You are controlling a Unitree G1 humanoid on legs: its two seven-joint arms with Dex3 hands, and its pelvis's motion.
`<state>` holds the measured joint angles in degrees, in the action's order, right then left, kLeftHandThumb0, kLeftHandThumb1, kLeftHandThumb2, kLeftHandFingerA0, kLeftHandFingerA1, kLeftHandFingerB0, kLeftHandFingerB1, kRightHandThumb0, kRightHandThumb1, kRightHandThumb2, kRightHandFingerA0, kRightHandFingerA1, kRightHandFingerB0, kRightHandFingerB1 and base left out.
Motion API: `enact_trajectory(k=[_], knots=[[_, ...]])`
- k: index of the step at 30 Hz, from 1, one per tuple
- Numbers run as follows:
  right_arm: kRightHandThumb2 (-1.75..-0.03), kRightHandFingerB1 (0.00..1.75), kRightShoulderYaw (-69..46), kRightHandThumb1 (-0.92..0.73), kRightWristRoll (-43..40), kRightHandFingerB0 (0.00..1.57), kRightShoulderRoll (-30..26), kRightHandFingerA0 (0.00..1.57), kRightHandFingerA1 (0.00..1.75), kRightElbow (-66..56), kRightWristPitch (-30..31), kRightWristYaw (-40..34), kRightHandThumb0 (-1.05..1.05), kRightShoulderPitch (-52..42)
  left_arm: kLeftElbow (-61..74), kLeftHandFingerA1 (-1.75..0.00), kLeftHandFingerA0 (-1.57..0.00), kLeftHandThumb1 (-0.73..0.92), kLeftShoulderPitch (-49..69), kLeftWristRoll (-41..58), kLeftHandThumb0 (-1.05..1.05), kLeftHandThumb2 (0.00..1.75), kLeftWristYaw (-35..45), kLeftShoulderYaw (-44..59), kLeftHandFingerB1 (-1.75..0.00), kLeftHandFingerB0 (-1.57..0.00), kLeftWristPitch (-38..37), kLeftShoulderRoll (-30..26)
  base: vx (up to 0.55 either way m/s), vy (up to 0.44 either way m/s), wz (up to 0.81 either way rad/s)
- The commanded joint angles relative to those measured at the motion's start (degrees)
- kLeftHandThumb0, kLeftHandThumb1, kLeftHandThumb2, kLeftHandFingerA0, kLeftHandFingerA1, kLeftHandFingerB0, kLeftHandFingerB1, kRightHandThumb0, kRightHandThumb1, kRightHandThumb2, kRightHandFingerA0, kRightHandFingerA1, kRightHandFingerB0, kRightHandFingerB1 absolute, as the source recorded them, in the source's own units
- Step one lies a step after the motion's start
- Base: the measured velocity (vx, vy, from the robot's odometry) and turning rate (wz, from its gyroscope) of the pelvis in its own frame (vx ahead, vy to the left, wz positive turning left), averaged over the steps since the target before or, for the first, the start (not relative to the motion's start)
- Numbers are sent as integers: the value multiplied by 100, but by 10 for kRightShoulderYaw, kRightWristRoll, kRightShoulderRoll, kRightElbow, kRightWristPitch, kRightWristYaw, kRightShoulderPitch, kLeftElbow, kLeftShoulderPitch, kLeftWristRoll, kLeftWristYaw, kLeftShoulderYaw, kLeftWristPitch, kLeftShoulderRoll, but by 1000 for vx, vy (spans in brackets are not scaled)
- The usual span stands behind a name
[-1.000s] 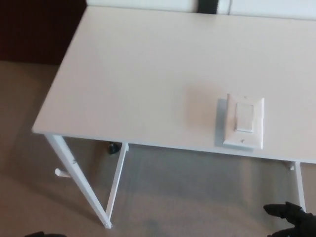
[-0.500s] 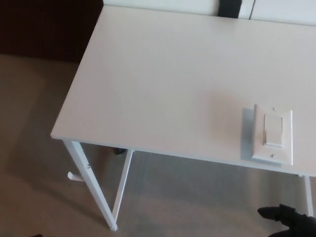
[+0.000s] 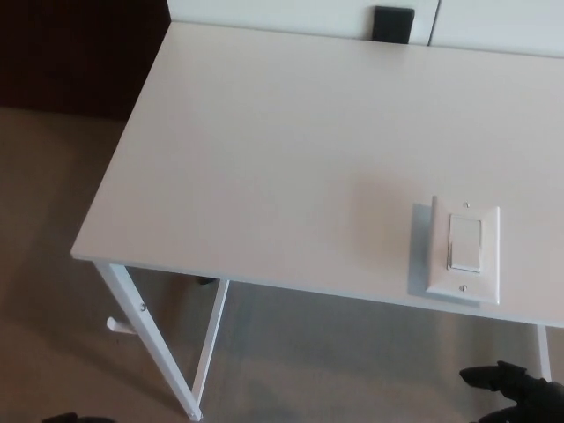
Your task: The robot walk towards a table in front and then clicks the light switch button using the right hand's index finger
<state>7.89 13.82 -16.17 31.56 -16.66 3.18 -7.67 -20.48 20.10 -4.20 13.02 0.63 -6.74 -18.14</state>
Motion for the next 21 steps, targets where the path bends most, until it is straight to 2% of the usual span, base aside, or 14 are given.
enact_trajectory(k=[1,21], knots=[[-60,43,0,-70,3,39,-6,62,58,3,2,3,-33,-2,-3,-43,-66,47,6,-9,-30,54,-3,-1,-38,-57,-17,-9,0,0,0],[-60,43,3,-70,14,41,-7,62,56,-3,6,1,-33,-9,1,-43,-65,47,9,0,-29,54,1,5,-38,-57,-16,-6,0,0,0]])
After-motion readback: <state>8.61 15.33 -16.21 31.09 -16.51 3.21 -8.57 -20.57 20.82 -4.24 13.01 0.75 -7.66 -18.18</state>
